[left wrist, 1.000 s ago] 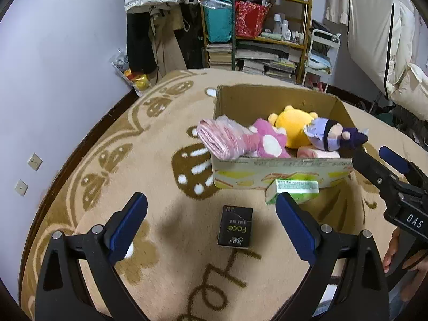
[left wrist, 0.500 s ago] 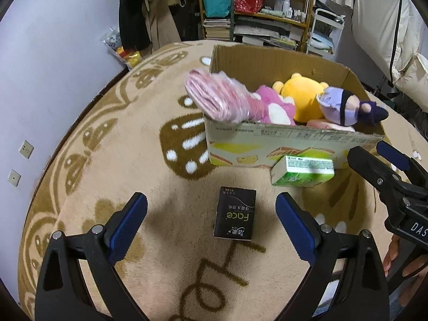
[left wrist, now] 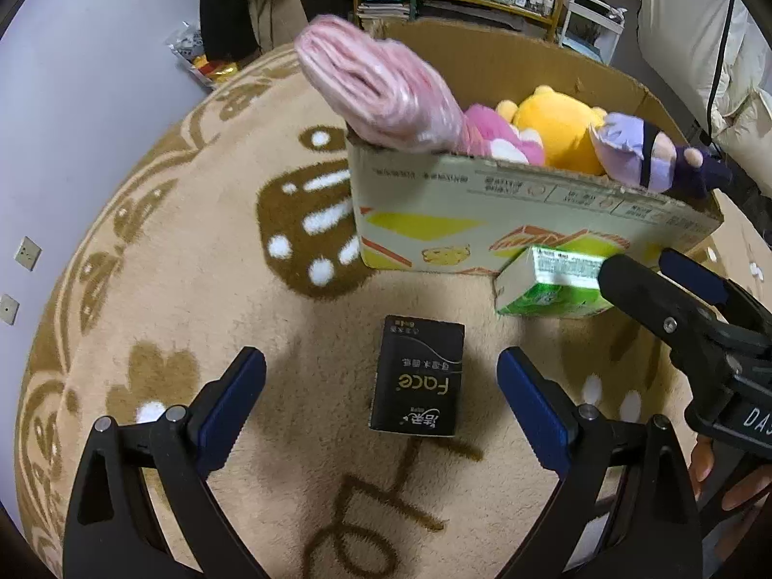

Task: Organize soft objects
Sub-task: 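Move both tools down toward the tissue packs beside the box, then grasp the black Face tissue pack with the left tool while the right tool grasps the green tissue pack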

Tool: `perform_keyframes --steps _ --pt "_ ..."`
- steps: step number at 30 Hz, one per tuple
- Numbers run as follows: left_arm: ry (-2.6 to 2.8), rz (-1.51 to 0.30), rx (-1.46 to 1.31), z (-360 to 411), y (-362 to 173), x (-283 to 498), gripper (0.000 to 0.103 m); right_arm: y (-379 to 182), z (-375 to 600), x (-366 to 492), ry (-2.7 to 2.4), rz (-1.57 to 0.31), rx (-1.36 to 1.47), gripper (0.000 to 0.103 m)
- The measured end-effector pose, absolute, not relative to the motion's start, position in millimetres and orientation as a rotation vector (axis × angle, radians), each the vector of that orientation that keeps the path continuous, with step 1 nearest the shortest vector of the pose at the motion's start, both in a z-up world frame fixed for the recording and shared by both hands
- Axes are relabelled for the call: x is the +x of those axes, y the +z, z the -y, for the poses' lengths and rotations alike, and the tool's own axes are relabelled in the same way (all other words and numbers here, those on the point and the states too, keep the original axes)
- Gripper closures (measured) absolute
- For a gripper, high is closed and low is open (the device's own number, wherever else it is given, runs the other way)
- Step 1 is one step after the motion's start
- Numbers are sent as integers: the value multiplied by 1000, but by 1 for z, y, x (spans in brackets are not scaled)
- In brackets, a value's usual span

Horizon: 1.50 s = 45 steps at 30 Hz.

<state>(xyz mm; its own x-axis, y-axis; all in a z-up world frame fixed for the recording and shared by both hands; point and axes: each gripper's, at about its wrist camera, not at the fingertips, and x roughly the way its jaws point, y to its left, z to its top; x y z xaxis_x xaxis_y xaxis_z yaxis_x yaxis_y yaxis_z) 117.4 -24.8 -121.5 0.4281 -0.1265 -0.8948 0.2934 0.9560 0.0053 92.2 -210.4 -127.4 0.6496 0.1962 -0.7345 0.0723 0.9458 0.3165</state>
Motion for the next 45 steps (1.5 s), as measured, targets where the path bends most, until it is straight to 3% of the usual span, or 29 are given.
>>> perform_keyframes --steps 20,35,45 --pt "-277 -1172 186 33 -155 134 7 -165 207 114 31 -1030 497 0" --pt "-241 -1219 208 29 -176 144 8 -171 198 122 -29 -1051 520 0" --pt "-250 -1220 204 28 -179 143 28 -169 194 120 -36 -1056 472 0"
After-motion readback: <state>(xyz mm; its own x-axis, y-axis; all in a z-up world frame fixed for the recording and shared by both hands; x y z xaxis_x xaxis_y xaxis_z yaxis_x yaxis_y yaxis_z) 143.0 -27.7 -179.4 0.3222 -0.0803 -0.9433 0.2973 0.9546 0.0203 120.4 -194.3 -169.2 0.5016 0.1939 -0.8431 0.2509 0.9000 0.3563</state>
